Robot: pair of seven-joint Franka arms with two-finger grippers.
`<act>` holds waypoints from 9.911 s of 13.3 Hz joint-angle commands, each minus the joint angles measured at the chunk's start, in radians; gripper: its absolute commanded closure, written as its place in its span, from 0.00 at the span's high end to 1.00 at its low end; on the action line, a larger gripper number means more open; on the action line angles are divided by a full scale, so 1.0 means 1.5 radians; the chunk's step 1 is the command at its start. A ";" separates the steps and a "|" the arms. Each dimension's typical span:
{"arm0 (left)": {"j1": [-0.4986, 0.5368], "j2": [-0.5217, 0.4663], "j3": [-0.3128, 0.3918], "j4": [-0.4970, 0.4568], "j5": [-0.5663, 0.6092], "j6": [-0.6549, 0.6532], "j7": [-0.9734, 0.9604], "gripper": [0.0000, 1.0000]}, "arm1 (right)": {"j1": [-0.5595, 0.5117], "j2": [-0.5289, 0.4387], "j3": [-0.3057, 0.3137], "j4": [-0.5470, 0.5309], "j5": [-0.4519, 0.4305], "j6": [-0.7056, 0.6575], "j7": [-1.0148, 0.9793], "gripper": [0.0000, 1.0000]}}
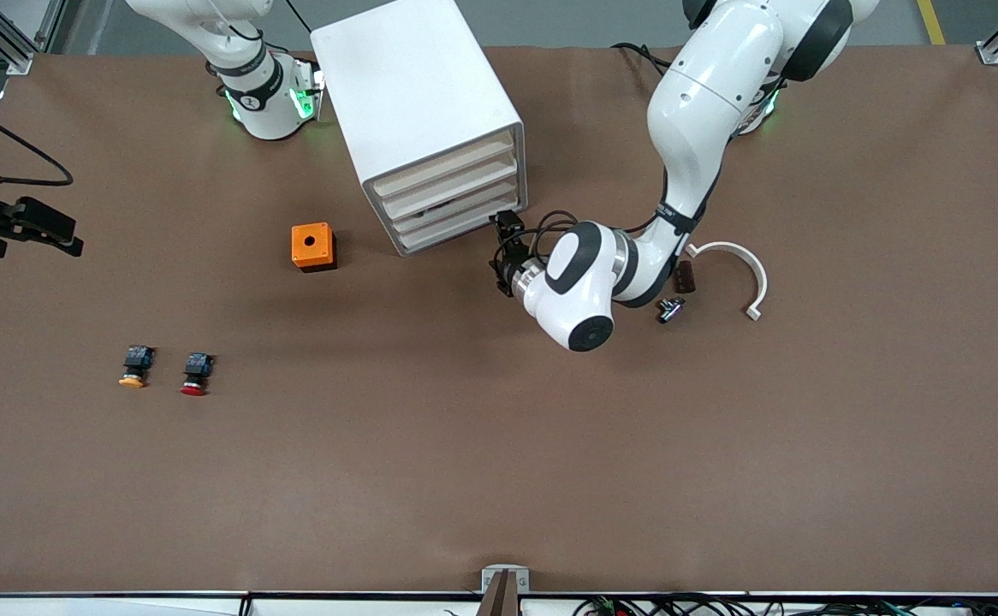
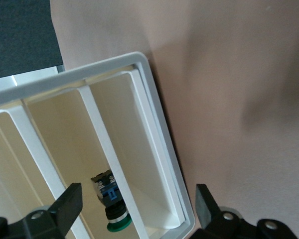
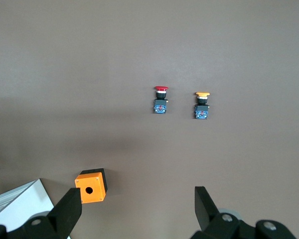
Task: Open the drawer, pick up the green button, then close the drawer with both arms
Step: 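Grasp the drawer handle with the left gripper, then pull the drawer open with the left gripper while the right gripper reaches over, then lower the right gripper into the drawer while the left gripper withdraws, then grasp the green push button in the drawer with the right gripper, then lift the green button out with the right gripper while the left gripper reaches the drawer, then push the drawer shut with the left gripper while the right gripper lowers the button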
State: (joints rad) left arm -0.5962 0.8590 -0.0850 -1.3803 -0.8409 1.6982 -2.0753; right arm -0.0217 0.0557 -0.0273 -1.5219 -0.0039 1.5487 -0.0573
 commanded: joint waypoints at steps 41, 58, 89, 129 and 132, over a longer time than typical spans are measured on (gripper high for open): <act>0.112 0.040 0.026 0.063 -0.099 -0.019 -0.062 1.00 | 0.254 0.079 0.008 0.018 0.011 0.007 0.496 1.00; 0.122 -0.139 0.211 0.128 0.319 -0.017 0.606 1.00 | 0.470 0.303 0.008 0.016 0.069 0.225 1.068 1.00; 0.127 -0.258 0.196 0.007 0.509 -0.013 1.066 1.00 | 0.530 0.371 0.007 0.029 0.068 0.215 1.057 0.10; -0.150 -0.148 0.061 -0.172 0.500 0.319 0.859 1.00 | 0.102 0.418 0.000 -0.071 -0.118 0.398 0.073 0.15; -0.154 -0.148 0.034 -0.174 0.499 0.319 0.833 1.00 | 0.106 0.421 -0.007 -0.072 -0.119 0.398 0.074 0.15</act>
State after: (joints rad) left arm -0.8239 0.6436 -0.0068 -1.6303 -0.0979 2.1734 -0.7920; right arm 0.1428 0.6901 -0.0396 -1.6203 -0.1561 2.1397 0.0540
